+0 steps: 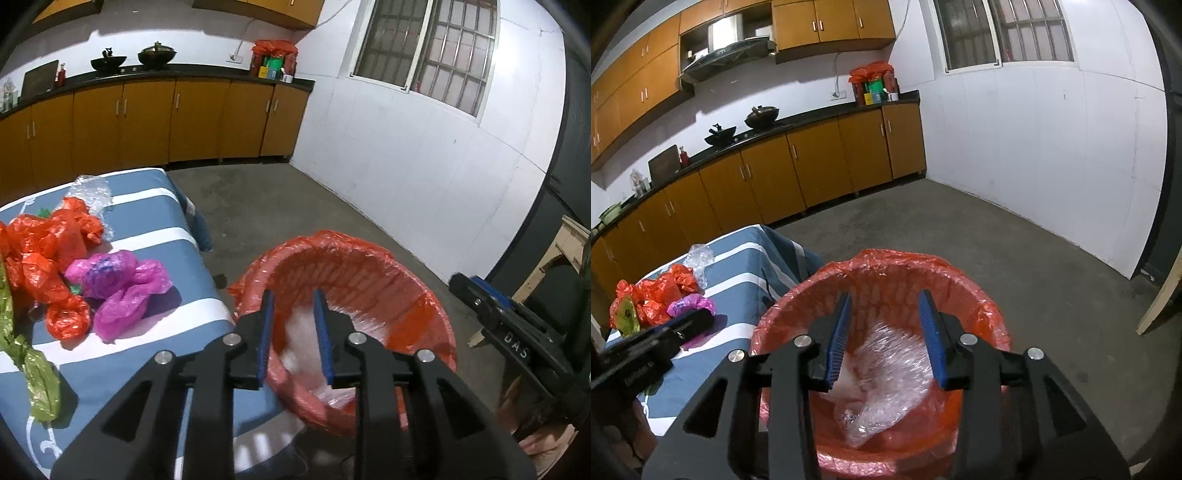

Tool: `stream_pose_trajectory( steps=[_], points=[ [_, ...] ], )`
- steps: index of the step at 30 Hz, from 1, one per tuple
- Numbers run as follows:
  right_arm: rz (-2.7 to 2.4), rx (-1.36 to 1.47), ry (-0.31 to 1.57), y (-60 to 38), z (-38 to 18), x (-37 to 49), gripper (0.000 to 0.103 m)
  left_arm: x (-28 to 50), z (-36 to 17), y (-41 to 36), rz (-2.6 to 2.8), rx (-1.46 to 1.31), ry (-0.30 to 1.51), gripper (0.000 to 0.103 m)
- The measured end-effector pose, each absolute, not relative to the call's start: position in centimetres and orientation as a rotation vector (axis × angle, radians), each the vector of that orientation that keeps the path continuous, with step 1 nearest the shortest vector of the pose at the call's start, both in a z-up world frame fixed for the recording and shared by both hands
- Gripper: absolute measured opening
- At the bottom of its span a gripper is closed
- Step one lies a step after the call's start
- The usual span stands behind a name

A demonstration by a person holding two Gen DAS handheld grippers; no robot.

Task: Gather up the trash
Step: 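Carry both held items to the red-lined basket and open both tools, then return the right tool to the table and grasp the green paw-print bag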

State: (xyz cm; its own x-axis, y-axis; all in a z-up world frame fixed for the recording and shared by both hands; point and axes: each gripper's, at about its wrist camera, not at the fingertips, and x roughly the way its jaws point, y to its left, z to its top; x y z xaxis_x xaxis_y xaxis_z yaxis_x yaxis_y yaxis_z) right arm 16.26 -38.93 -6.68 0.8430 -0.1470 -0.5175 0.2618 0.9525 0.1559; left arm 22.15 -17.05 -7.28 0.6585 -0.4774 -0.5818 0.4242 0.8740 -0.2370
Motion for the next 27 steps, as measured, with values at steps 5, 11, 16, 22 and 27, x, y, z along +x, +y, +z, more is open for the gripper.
stream_pose_trajectory(
  steps=[5,11,16,22,27],
  points=[
    [-0.220,0.230,0.541,-39.2,-6.5,16.3,0.039,21.7,-6.7,-15.4,-0.456,-0.075,0.659,0.034],
    [-0.208,0.193,0.541,-38.0,-6.4,16.0,0.039,21.0,-6.3,-13.5,-0.362,-0.028,0.630,0.044],
    [-0.166,0.161,0.531,-35.9,-5.6,16.2,0.039,20.2,-5.8,-10.5,-0.253,0.008,0.599,0.056],
    [-0.083,0.113,0.524,-31.8,-5.1,16.9,0.039,19.5,-5.4,-5.1,-0.109,0.024,0.568,0.064],
    [0.025,0.095,0.531,-27.5,-4.9,18.4,0.039,18.8,-5.4,0.5,0.024,0.008,0.561,0.067]
  ],
)
